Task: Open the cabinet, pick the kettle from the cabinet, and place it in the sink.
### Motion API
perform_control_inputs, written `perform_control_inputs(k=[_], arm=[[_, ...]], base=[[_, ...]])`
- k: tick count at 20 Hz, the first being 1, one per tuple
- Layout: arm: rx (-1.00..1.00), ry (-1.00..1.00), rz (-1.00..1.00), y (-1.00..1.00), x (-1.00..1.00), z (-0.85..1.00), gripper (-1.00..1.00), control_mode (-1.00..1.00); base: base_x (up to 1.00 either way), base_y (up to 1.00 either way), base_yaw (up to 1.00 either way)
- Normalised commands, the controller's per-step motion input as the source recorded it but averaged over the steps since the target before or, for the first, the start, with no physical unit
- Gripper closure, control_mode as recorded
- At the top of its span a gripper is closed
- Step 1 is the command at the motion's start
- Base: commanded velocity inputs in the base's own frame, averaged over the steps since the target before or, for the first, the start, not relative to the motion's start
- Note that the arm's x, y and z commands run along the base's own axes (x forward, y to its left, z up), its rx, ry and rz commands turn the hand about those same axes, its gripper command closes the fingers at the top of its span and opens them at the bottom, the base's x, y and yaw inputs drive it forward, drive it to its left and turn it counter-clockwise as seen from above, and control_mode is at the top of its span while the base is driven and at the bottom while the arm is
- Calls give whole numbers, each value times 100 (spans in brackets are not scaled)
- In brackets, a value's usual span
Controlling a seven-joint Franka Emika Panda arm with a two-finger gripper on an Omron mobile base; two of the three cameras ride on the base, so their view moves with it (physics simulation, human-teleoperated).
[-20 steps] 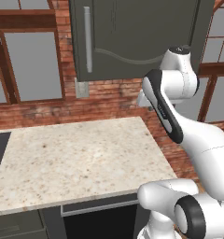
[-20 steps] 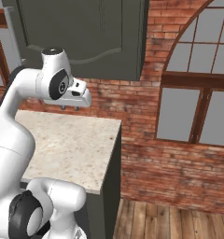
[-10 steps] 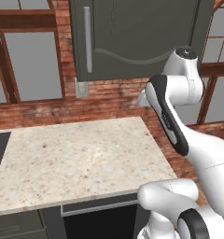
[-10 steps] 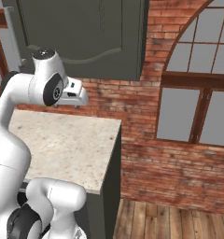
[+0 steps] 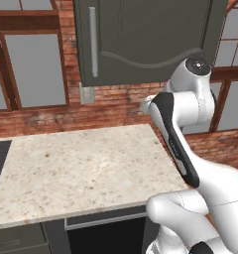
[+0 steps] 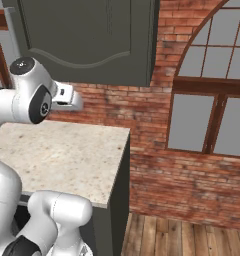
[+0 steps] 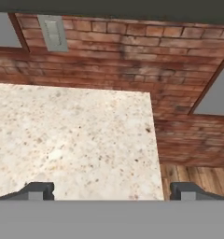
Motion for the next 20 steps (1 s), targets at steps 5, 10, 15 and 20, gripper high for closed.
perform_control_inputs(k=[5, 10, 15, 20], arm=[[0, 0, -4, 32, -7, 39, -100, -100], [0, 0, -2, 42, -10, 33, -100, -100], [-3, -16, 0, 47, -15, 15, -100, -100], [-7, -23, 0, 47, -10, 11, -100, -100]], base=[[0, 0, 0], [0, 0, 0], [0, 0, 0], [0, 0, 0]])
